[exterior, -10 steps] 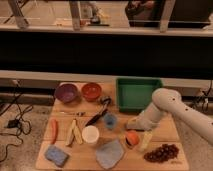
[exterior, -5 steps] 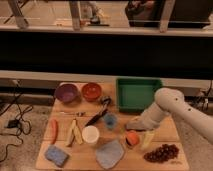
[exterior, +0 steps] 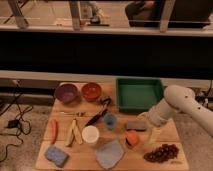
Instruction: Place apple in metal cup
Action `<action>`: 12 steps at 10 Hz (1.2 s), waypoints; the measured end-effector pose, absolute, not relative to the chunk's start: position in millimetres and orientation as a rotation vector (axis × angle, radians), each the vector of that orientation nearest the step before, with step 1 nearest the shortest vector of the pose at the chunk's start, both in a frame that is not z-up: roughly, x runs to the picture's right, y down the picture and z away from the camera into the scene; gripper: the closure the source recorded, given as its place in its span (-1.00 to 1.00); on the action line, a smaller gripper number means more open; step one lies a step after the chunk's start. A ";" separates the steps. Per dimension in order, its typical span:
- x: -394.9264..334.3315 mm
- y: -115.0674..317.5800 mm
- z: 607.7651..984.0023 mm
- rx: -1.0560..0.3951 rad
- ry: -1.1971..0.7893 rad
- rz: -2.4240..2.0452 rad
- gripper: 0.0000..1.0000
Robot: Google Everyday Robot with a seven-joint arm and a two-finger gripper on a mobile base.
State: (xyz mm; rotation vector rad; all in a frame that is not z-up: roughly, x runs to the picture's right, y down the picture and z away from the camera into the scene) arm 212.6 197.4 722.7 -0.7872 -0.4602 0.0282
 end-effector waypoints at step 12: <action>314.6 163.0 740.8 -0.746 -0.367 0.184 -0.60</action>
